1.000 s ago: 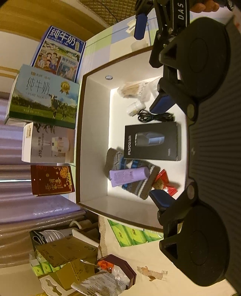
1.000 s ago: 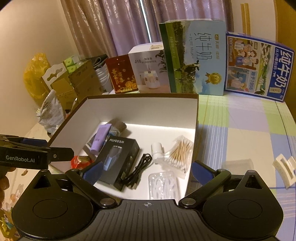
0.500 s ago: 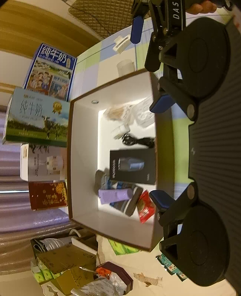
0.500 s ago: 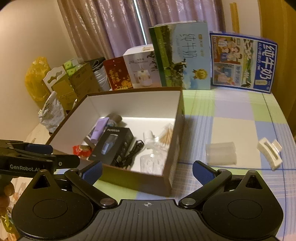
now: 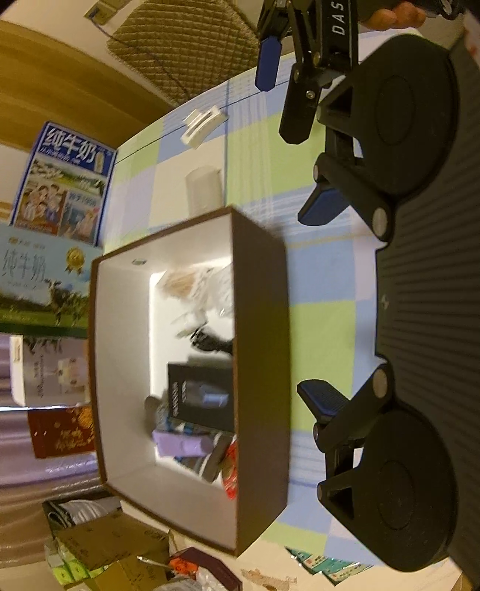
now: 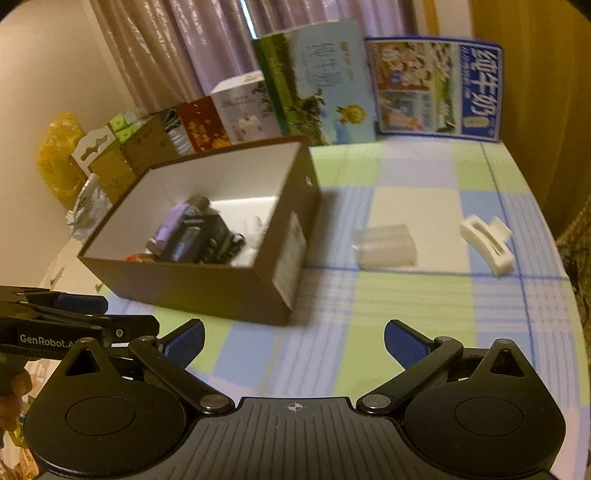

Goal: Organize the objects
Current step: 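Withdraw both tools from the box toward the clear cup and white clip, then grasp the clear plastic cup with the left tool while the right tool grasps the white clip, then carry the clear cup and white clip back over the box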

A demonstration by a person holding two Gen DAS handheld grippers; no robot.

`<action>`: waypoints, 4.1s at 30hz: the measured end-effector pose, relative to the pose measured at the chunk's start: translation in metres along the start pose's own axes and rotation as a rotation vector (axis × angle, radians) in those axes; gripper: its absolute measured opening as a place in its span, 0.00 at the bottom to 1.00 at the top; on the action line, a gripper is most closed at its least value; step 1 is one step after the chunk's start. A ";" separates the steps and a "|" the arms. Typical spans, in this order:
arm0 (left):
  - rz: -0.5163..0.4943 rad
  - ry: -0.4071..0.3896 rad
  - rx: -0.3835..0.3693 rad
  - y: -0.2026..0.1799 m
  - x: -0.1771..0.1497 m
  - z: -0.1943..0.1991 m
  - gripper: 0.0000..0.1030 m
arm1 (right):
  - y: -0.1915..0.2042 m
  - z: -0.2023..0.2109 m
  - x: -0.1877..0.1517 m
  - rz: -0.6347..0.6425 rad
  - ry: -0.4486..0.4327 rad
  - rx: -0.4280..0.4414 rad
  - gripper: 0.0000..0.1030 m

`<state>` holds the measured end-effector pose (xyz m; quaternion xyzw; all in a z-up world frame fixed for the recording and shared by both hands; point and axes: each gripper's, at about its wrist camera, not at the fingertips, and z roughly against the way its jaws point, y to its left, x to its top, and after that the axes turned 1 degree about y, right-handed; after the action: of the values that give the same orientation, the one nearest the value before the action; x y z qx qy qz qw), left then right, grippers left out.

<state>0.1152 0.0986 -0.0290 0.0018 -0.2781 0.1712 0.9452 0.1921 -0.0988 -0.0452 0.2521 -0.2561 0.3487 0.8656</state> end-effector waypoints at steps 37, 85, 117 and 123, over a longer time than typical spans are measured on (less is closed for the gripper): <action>-0.058 0.100 -0.049 -0.144 -0.004 -0.058 0.86 | -0.146 0.028 -0.022 -0.109 0.063 -0.099 0.98; -0.021 0.102 0.147 -0.174 0.113 -0.242 0.88 | -0.224 -0.124 0.062 0.056 0.001 -0.177 0.48; -0.134 0.153 0.061 -0.156 -0.014 -0.157 0.70 | -0.169 -0.029 -0.053 0.126 0.104 -0.093 0.30; -0.109 0.176 0.090 -0.133 -0.048 -0.131 0.70 | -0.153 -0.018 -0.072 0.148 0.133 -0.052 0.30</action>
<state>0.1893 -0.0296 -0.1529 0.0442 -0.1858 0.1312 0.9728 0.2639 -0.2187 -0.1424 0.1860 -0.2249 0.4210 0.8588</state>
